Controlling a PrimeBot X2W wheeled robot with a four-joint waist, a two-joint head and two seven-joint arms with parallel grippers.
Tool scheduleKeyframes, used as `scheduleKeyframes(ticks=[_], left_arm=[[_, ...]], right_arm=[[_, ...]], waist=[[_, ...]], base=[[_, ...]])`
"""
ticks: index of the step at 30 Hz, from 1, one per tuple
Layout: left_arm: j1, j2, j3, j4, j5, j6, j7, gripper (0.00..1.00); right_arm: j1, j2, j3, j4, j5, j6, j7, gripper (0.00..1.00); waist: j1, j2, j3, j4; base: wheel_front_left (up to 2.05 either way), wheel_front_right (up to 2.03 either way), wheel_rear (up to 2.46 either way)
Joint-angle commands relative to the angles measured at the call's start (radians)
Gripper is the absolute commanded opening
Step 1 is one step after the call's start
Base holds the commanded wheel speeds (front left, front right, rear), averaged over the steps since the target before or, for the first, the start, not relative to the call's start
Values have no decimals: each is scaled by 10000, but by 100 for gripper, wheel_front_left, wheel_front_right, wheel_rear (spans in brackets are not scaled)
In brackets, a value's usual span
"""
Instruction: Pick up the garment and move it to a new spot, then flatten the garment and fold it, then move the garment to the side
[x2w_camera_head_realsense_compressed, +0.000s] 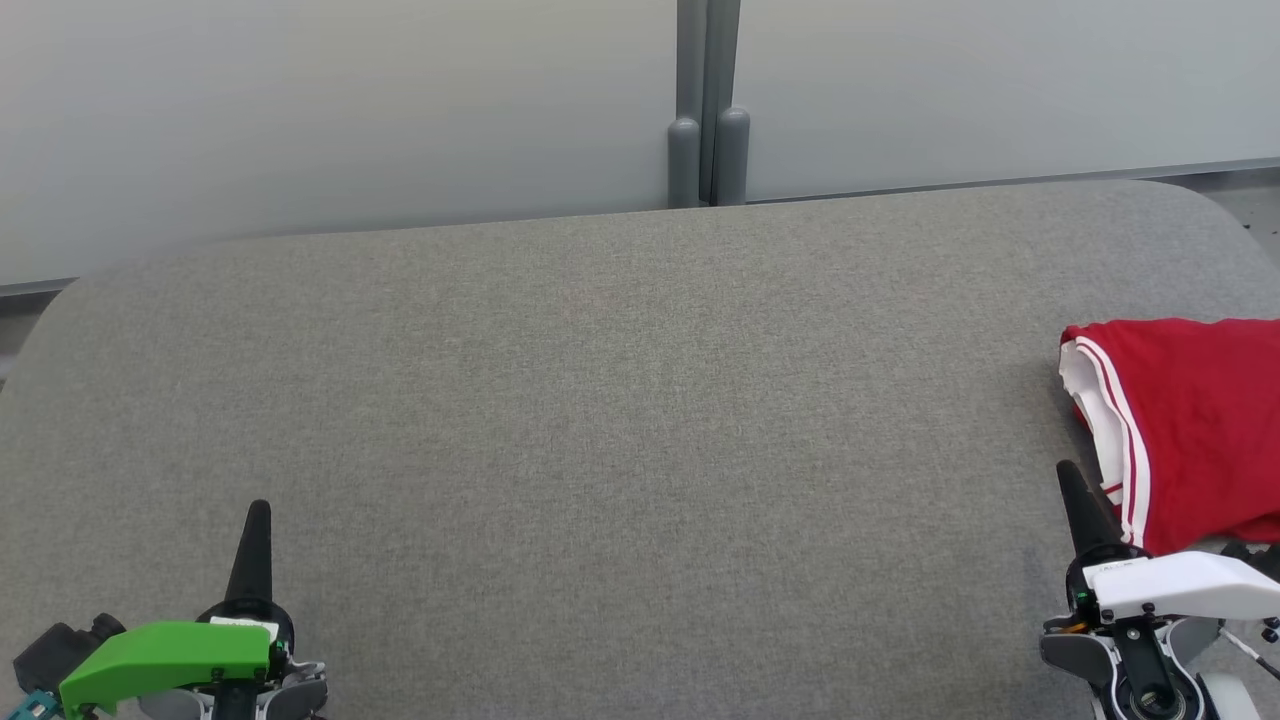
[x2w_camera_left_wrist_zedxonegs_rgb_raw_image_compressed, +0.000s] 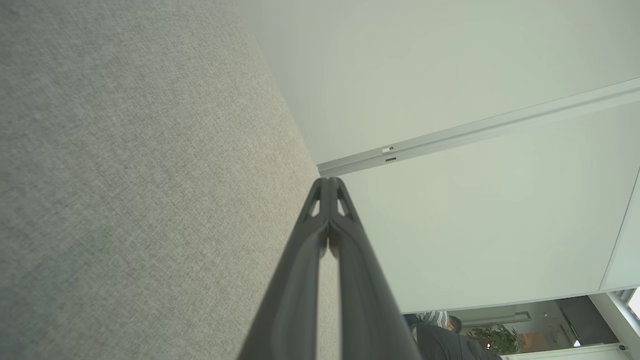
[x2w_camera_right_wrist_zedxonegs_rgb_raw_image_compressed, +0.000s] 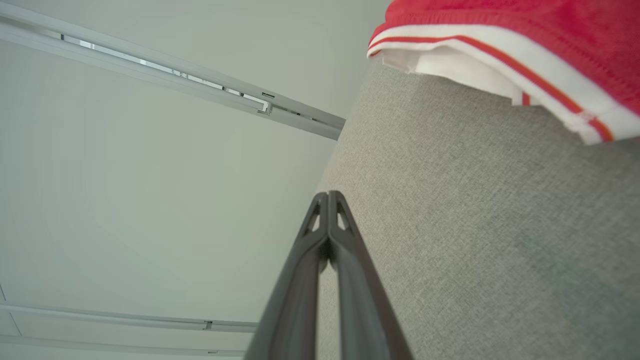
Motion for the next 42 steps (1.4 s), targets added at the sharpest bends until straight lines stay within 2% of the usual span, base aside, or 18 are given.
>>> scheduleKeyframes(ticks=[1, 42], left_arm=[[-268, -13, 42, -78, -285, -23, 80, 0], [-715, -243, 184, -140, -2978, -35, 881, 0]], right_arm=[[-184, -70, 27, -110, 354, 6, 77, 0], [-371, -115, 220, -256, 4065, 4, 910, 0]], waist=[[0, 15, 1, 3], [0, 22, 25, 73]], base=[[0, 0, 0], [0, 0, 0]])
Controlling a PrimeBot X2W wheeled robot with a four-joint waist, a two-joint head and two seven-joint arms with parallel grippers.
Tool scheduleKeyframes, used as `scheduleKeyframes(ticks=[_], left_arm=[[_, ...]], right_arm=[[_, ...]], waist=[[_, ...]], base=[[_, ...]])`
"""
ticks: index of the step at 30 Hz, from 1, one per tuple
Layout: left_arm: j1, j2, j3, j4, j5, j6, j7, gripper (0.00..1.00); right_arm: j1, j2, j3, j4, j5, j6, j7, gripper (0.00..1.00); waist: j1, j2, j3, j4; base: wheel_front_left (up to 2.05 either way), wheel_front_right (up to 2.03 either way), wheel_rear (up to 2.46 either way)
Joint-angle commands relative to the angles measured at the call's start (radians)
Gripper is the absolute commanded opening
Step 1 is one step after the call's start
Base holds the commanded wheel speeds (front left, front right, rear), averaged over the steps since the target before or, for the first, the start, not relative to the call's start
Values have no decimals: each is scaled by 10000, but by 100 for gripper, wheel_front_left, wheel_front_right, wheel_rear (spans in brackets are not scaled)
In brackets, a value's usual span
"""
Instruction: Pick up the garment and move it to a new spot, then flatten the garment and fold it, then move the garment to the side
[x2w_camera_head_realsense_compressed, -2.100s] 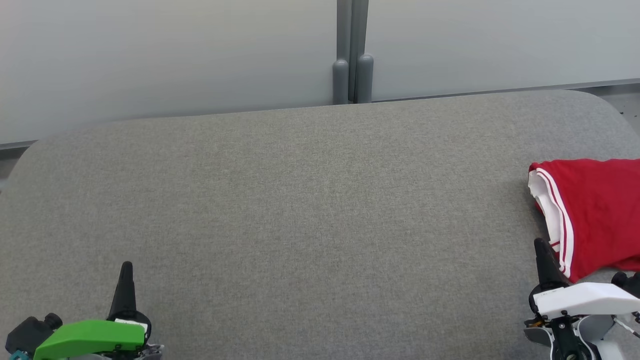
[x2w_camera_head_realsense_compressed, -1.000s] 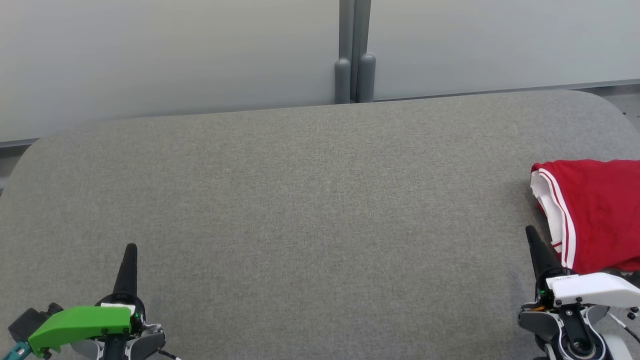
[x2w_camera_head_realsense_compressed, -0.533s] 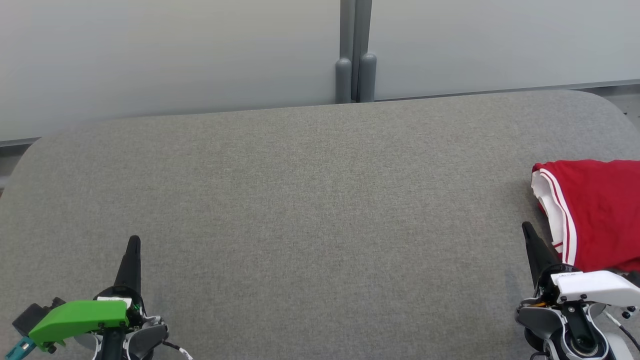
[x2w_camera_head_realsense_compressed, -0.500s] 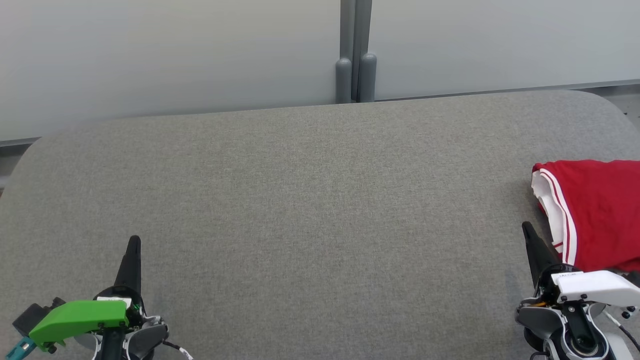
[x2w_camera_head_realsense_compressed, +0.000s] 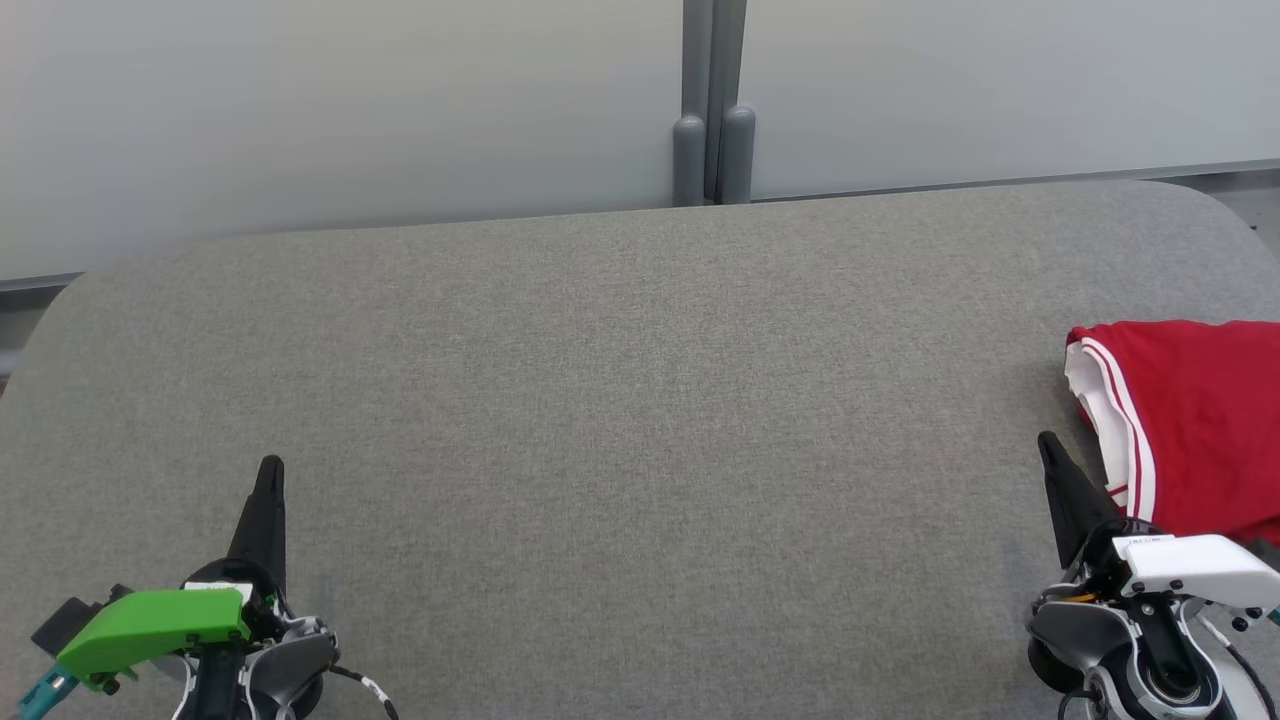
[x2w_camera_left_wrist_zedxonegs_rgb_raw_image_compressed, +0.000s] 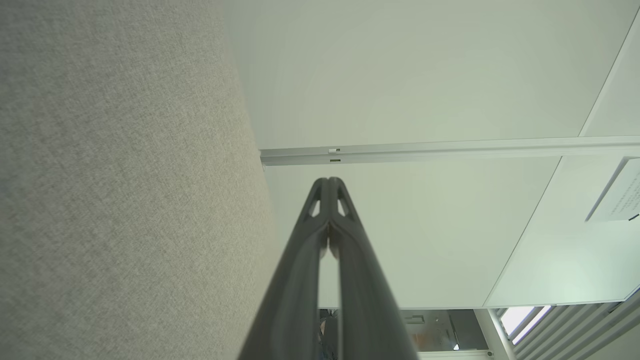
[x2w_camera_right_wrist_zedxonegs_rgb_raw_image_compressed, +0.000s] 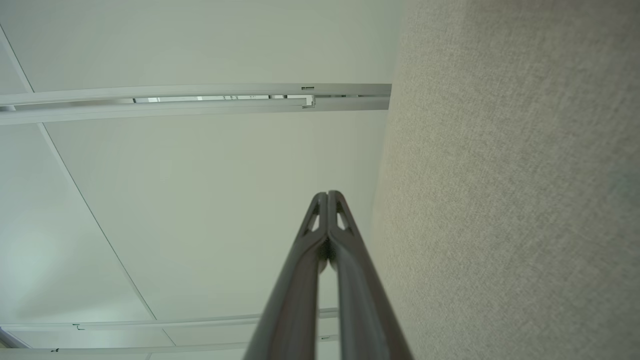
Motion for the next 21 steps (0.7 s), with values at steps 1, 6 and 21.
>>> scheduleKeyframes(ticks=[1, 6, 21], left_arm=[[-147, -26, 55, -53, -216, -35, 48, 0], [-145, -19, 52, -51, -172, -35, 51, 0], [-145, -16, 50, -52, -174, -35, 49, 0]], right_arm=[[-86, -56, 9, -60, 243, 4, 89, 0], [-77, -54, 4, -56, 205, 4, 70, 0], [-75, -55, 5, -55, 206, 4, 69, 0]], waist=[[0, 23, 1, 3], [0, 23, 1, 3], [0, 23, 1, 3]], base=[[0, 0, 0], [0, 0, 0], [0, 0, 0]])
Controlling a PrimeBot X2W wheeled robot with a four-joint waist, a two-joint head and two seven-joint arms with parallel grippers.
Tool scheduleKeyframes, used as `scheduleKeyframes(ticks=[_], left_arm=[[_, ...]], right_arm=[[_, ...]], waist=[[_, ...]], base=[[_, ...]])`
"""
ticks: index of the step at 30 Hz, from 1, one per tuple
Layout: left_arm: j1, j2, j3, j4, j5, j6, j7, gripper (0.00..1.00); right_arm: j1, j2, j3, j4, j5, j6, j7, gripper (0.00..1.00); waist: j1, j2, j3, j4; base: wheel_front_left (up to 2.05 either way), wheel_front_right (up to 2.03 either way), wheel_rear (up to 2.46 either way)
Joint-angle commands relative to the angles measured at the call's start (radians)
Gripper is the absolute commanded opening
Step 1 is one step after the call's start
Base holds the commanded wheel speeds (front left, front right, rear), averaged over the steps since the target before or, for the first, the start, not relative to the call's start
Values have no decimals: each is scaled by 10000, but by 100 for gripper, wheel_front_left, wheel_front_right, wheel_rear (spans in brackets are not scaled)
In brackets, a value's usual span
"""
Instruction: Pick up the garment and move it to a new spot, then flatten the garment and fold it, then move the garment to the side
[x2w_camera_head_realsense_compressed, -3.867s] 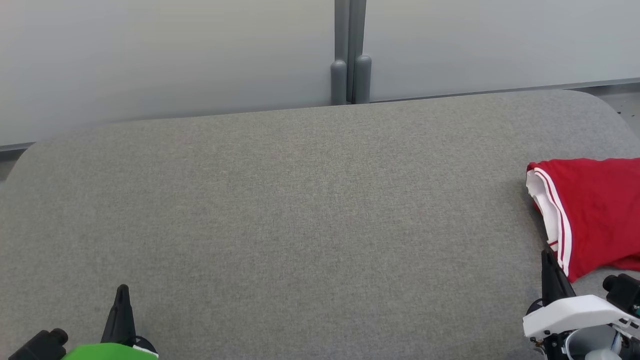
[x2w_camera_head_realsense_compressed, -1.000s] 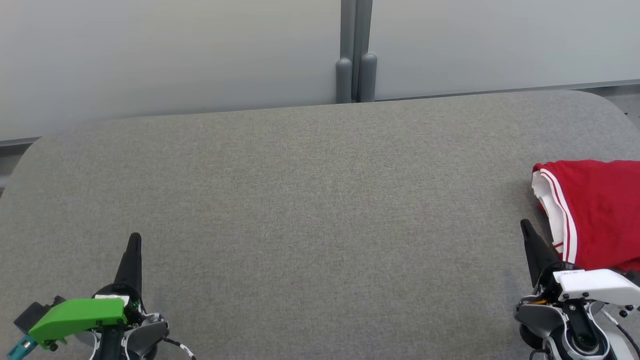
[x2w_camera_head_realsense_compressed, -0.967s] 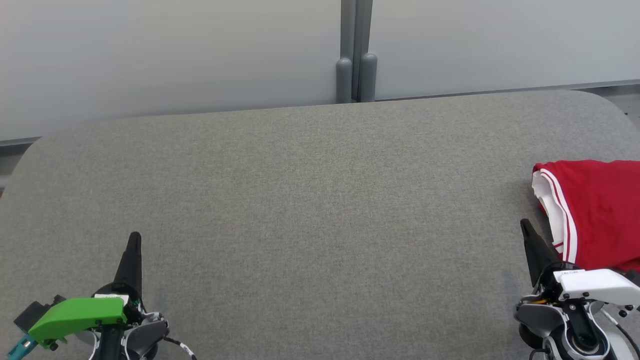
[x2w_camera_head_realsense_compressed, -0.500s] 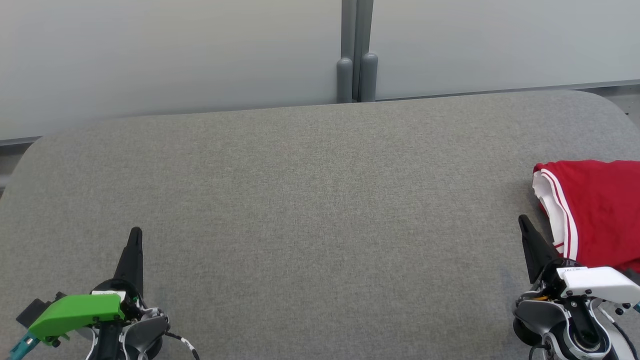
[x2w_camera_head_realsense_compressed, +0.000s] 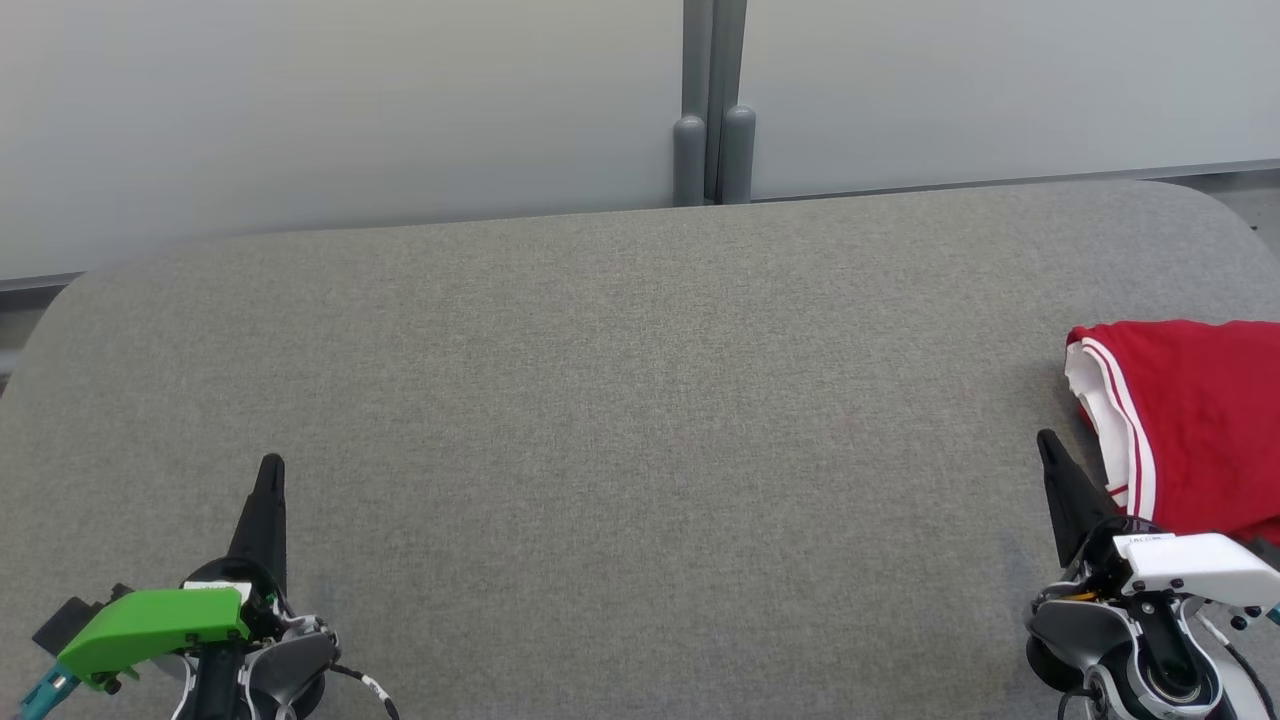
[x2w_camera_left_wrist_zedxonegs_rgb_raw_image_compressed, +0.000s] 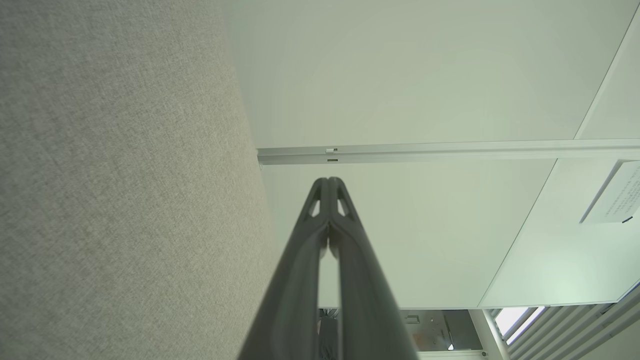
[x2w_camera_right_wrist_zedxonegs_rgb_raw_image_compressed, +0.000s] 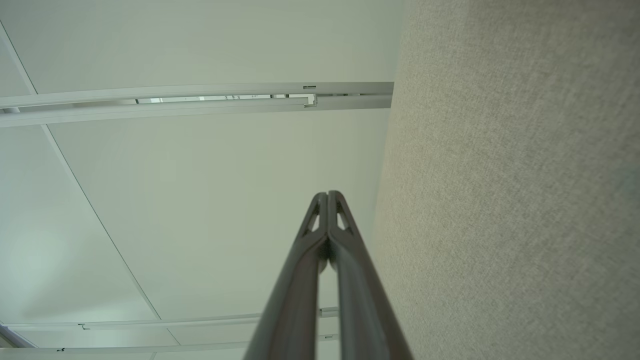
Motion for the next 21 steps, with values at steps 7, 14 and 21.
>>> scheduleKeyframes(ticks=[7, 14, 21], left_arm=[[-123, -1, 43, -45, 2, -35, 10, 0], [-123, -1, 43, -45, 1, -35, 9, 0], [-123, -1, 42, -46, 1, -35, 8, 0]], right_arm=[[-56, -51, -6, -41, 58, 4, 30, 0], [-56, -51, -6, -41, 58, 4, 30, 0], [-56, -51, -6, -41, 57, 4, 30, 0]], waist=[[0, 23, 0, 0], [0, 23, 0, 0], [0, 23, 0, 0]], base=[[0, 0, 0], [0, 0, 0], [0, 0, 0]])
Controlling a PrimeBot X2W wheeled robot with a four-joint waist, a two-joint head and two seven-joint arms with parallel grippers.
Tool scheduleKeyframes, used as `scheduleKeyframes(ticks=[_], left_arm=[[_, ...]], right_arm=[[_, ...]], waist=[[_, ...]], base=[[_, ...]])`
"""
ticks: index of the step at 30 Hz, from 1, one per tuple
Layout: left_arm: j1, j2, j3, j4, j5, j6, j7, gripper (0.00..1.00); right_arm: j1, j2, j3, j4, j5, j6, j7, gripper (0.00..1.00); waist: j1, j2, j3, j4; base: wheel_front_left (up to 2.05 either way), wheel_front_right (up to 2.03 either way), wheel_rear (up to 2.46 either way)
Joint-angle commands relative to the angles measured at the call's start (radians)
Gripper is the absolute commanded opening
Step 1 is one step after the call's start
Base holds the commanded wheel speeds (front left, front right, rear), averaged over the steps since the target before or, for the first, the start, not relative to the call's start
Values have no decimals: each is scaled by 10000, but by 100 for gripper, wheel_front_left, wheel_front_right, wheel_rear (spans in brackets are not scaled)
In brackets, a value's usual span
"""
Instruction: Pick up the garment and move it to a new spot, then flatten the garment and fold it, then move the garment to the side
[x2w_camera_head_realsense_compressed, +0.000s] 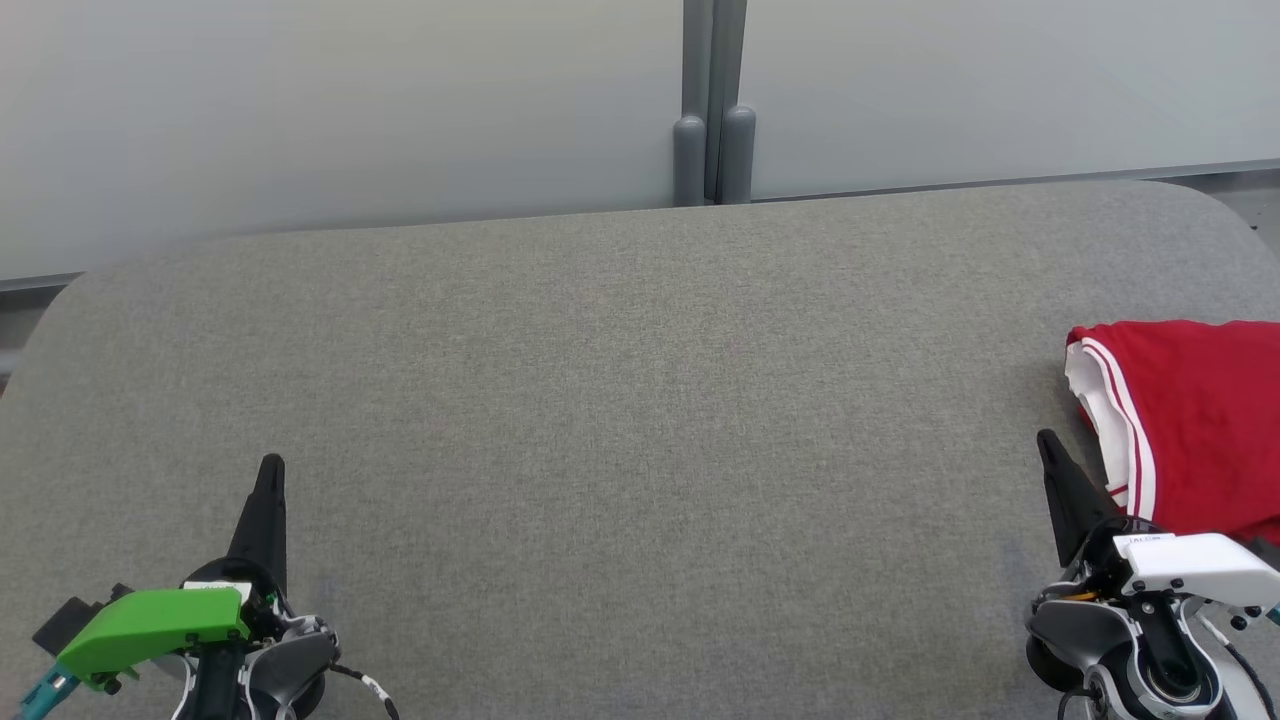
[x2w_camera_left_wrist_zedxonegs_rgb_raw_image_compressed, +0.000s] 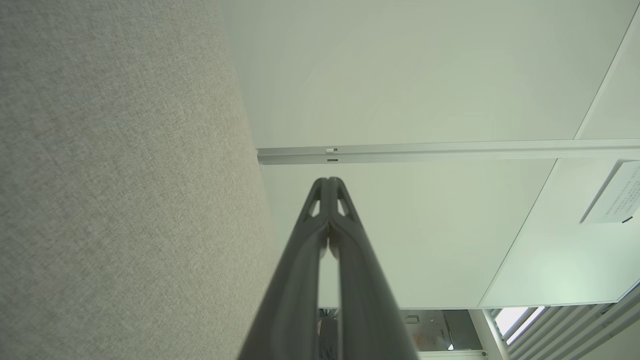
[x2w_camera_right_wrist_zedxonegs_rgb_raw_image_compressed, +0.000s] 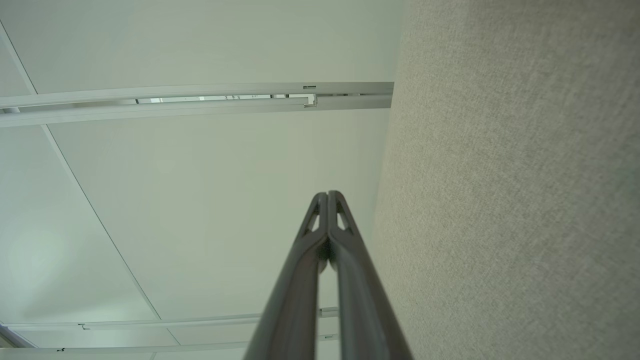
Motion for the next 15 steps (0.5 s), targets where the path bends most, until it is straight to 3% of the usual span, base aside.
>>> scheduleKeyframes(ticks=[1, 15], left_arm=[[-123, -1, 42, -46, 1, -35, 8, 0], [-122, -1, 41, -45, 0, -36, 7, 0]], right_arm=[[-55, -51, -6, -41, 59, 4, 30, 0], [-55, -51, -5, -42, 59, 4, 29, 0]], waist=[[0, 23, 0, 0], [0, 23, 0, 0]], base=[[0, 0, 0], [0, 0, 0]])
